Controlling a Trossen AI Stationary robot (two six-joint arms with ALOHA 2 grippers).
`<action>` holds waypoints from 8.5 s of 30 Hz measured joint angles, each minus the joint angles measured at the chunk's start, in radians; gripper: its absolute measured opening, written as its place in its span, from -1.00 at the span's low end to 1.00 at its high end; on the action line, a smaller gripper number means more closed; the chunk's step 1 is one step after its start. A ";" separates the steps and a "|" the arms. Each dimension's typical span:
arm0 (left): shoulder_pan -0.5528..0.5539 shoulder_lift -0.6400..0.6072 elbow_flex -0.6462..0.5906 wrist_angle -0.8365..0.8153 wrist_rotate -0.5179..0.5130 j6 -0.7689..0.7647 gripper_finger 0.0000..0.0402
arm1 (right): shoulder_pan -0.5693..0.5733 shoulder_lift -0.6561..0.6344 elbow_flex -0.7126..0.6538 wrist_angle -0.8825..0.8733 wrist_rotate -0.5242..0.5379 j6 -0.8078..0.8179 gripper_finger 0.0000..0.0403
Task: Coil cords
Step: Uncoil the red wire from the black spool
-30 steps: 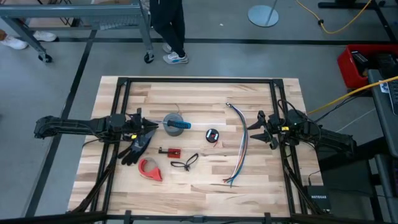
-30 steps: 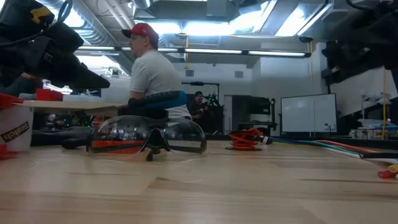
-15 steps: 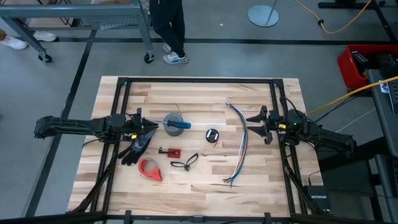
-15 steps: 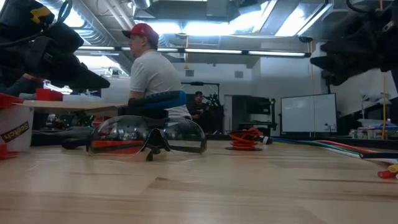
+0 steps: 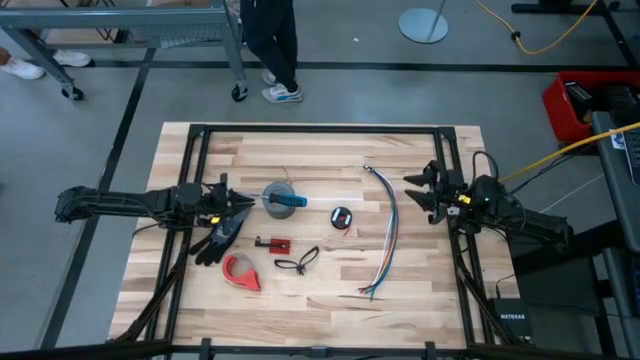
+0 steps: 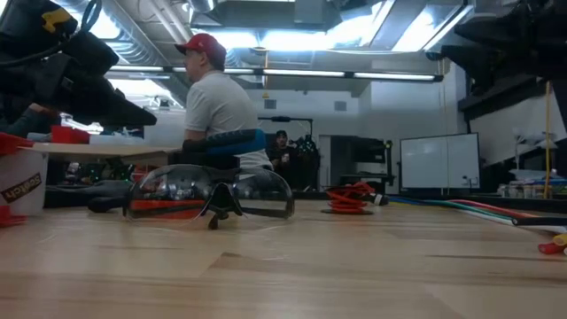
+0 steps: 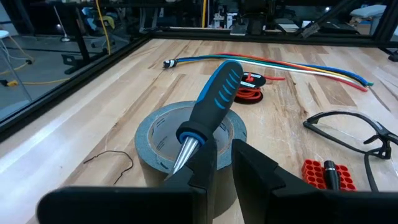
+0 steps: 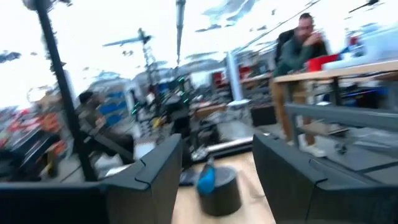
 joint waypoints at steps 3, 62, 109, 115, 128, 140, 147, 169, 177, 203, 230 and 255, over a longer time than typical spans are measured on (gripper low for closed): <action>0.000 0.000 0.000 0.001 0.000 0.004 -0.79 | 0.000 0.000 0.000 0.008 0.042 0.019 -0.01; 0.000 -0.001 0.021 0.499 -0.019 -0.107 -0.79 | -0.013 1.489 0.844 -0.699 -0.240 0.033 -0.01; -0.017 0.034 0.023 0.346 0.060 -0.346 -0.79 | 0.000 1.725 0.835 -0.427 -0.409 0.066 -0.96; -0.017 0.034 0.023 0.346 0.060 -0.346 -0.79 | 0.001 1.725 0.835 -0.426 -0.416 0.066 -0.93; -0.017 0.034 0.023 0.345 0.060 -0.346 -0.79 | 0.000 1.725 0.834 -0.427 -0.409 0.066 -0.79; -0.017 0.034 0.022 0.344 0.060 -0.346 -0.79 | 0.001 1.725 0.834 -0.442 -0.503 0.066 -0.09; -0.017 0.033 0.022 0.343 0.060 -0.346 -0.79 | 0.029 1.735 0.834 -0.443 -0.466 0.073 -0.06; -0.018 0.033 0.022 0.340 0.060 -0.346 -0.79 | 0.095 1.766 0.838 -0.345 -0.503 0.099 -0.92; -0.018 0.034 0.022 0.341 0.060 -0.346 -0.79 | 0.093 1.771 0.834 -0.236 -0.517 0.119 -0.92; -0.017 0.035 0.022 0.500 0.060 -0.291 -0.79 | 0.092 1.771 1.249 -0.230 -0.255 -0.208 -0.92; 0.023 0.508 0.252 0.657 -0.041 -0.028 -0.24 | 0.092 1.770 1.307 -0.232 -0.073 -0.336 -0.91; 0.107 0.573 0.264 0.541 -0.034 -0.121 -0.54 | 0.093 1.770 1.308 -0.270 -0.117 -0.387 -0.91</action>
